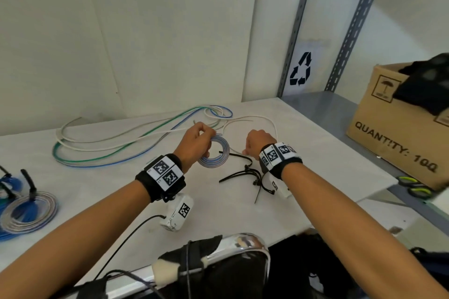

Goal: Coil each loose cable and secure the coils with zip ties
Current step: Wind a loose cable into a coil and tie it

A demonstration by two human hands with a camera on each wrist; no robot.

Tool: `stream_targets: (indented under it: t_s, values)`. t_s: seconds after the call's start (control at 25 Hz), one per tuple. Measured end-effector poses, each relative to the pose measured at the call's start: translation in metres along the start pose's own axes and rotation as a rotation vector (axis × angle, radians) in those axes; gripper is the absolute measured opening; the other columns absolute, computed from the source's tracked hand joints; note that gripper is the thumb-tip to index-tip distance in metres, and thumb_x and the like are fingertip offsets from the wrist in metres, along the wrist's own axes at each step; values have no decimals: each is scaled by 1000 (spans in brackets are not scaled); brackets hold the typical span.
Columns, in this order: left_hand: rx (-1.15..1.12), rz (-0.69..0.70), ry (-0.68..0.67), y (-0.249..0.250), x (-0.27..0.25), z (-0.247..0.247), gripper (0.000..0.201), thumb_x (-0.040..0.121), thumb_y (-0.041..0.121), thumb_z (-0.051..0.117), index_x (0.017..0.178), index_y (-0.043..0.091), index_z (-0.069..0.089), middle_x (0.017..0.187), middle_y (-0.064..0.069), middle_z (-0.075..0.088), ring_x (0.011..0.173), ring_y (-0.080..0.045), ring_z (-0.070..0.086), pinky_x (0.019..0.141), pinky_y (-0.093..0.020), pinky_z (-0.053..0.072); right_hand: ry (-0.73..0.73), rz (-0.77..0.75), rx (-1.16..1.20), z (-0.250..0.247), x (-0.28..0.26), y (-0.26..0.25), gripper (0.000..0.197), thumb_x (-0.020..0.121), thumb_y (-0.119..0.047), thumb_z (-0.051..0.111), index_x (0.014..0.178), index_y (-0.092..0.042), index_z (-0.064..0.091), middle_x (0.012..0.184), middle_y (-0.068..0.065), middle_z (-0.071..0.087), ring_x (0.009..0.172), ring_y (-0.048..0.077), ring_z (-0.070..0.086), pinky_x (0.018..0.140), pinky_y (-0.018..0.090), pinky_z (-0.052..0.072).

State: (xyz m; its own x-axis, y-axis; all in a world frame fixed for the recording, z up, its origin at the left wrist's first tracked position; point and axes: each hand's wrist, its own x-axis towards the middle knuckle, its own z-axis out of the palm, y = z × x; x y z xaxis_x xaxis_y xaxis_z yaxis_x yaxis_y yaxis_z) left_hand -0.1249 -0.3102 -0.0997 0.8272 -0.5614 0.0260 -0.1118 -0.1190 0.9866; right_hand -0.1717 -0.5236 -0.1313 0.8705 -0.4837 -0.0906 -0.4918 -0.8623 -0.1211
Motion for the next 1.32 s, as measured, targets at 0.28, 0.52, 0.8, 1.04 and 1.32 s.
stream_targets:
  t_s: [0.28,0.52,0.8,1.04,1.32]
  values:
    - [-83,-5,13,-6,-1,-4,21,101,14,49,80,14,47,59,0,41,51,-14,37,58,-32,44,8,46,16,24,13,8,22,84,-9,74,104,-4,68,109,15,69,94,32,68,73,32,54]
    - [-204,-50,106,-13,6,-16,21,102,13,47,81,13,46,60,1,37,51,-14,34,56,-32,43,-6,7,987,-21,6,-23,18,92,-5,67,101,11,70,93,29,69,55,14,62,52,18,49]
    - [-270,-67,248,-17,13,-30,18,100,14,49,82,13,44,52,4,41,37,-9,37,51,-30,41,-105,-340,1295,-59,-29,-85,13,85,-2,76,91,8,71,84,17,74,76,24,75,75,25,61]
    - [-300,-33,366,-17,16,-37,11,100,15,46,90,11,48,60,-1,44,45,-13,40,55,-31,43,-142,-369,1140,-56,-36,-102,14,80,-6,82,80,2,70,77,16,74,66,23,74,64,26,61]
    - [-300,13,425,-17,20,-49,10,99,19,47,92,12,50,63,0,48,51,-12,42,56,-29,43,-30,-500,1147,-42,-33,-116,21,85,-2,76,101,12,71,98,29,72,90,36,75,85,36,61]
